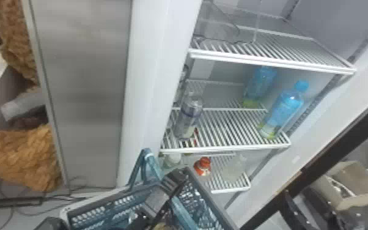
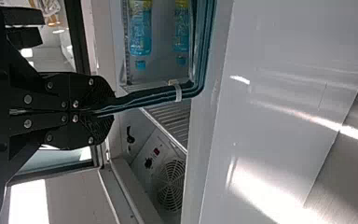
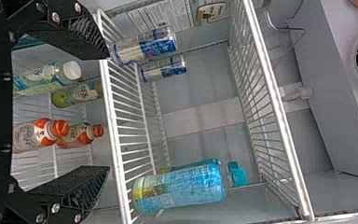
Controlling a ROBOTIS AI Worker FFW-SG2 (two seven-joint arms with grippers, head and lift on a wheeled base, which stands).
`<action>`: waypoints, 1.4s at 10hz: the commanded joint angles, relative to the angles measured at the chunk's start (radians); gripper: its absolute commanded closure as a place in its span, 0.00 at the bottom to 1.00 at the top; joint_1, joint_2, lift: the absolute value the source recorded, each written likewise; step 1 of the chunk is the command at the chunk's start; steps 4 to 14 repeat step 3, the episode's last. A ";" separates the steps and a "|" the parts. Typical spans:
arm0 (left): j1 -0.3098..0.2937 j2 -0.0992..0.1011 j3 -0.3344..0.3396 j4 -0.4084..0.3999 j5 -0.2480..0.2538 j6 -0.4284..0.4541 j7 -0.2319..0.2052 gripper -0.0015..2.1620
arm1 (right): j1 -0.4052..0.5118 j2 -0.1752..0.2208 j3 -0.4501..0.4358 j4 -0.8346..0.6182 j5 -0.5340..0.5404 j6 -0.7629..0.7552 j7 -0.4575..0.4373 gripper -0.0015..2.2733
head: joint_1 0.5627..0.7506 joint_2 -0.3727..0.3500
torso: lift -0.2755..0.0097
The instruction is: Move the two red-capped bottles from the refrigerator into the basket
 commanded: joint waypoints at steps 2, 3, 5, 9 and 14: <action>0.003 0.000 0.000 0.000 -0.001 0.001 0.000 0.56 | 0.000 0.001 0.000 0.000 0.006 0.002 0.000 0.08 | 0.70 0.03 | 0.97; 0.003 0.000 0.002 0.000 -0.001 0.001 0.000 0.56 | 0.000 0.001 0.000 0.000 0.006 0.005 0.000 0.08 | 0.70 0.03 | 0.97; 0.003 0.000 0.002 0.000 -0.001 0.001 0.000 0.56 | 0.000 0.001 0.000 0.000 0.006 0.005 0.000 0.08 | 0.70 0.03 | 0.97; 0.003 0.000 0.002 0.000 -0.001 0.001 0.000 0.56 | 0.000 0.001 0.000 0.000 0.006 0.005 0.000 0.08 | 0.70 0.03 | 0.97; 0.003 0.000 0.002 0.000 -0.001 0.001 0.000 0.56 | 0.000 0.001 0.000 0.000 0.006 0.005 0.000 0.08 | 0.70 0.03 | 0.97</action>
